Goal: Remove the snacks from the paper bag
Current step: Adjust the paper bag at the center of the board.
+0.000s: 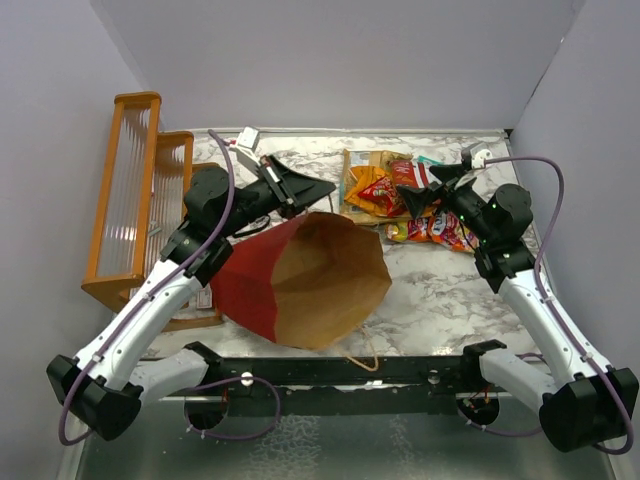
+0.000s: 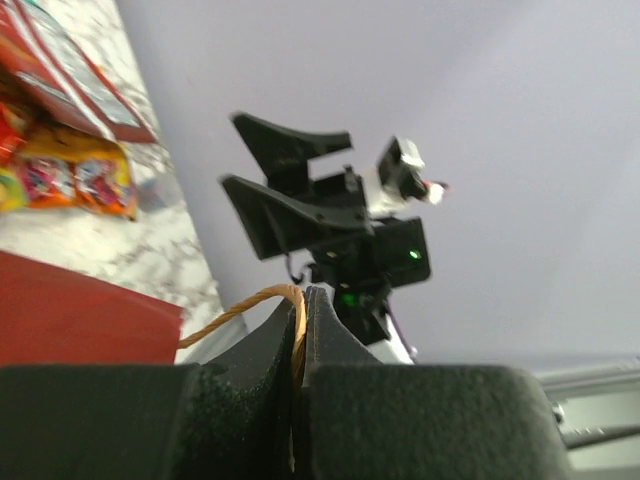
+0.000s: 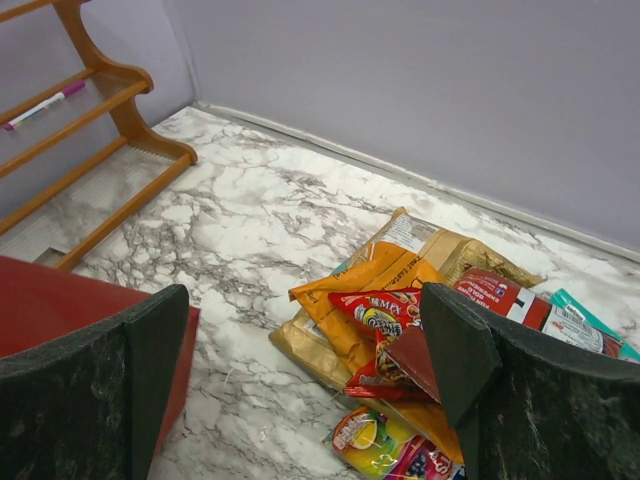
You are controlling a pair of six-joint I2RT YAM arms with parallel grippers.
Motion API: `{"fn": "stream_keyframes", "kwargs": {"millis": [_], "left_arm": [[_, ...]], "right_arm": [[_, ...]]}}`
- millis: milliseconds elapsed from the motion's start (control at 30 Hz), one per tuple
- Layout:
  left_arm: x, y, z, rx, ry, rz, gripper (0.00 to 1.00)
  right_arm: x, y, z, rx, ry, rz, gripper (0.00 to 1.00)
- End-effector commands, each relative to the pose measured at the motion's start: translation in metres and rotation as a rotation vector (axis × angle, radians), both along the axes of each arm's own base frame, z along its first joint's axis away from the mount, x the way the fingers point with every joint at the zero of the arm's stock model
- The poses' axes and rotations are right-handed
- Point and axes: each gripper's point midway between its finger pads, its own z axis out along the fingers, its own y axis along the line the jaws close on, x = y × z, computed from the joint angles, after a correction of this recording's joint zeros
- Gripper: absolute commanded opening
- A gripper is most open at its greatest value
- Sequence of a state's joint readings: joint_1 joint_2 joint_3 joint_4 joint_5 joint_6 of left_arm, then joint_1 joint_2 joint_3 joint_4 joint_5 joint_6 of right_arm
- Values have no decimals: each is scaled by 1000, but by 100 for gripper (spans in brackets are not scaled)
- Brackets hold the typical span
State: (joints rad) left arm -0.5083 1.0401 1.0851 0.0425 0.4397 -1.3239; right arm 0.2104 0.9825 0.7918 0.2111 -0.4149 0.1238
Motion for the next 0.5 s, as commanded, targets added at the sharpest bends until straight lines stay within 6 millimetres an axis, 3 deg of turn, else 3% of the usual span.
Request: {"fn": "stream_keyframes", "kwargs": {"millis": [0, 67, 200, 467], "left_arm": [[-8, -19, 44, -100, -7, 2, 0], [-8, -20, 38, -74, 4, 6, 0], [2, -10, -1, -6, 54, 97, 0], [21, 28, -44, 153, 62, 230, 0]], "right_arm": [[1, 1, -4, 24, 29, -9, 99], [1, -1, -4, 21, 35, -18, 99], [1, -8, -2, 13, 32, -57, 99], [-2, -11, -4, 29, 70, -77, 99]]}}
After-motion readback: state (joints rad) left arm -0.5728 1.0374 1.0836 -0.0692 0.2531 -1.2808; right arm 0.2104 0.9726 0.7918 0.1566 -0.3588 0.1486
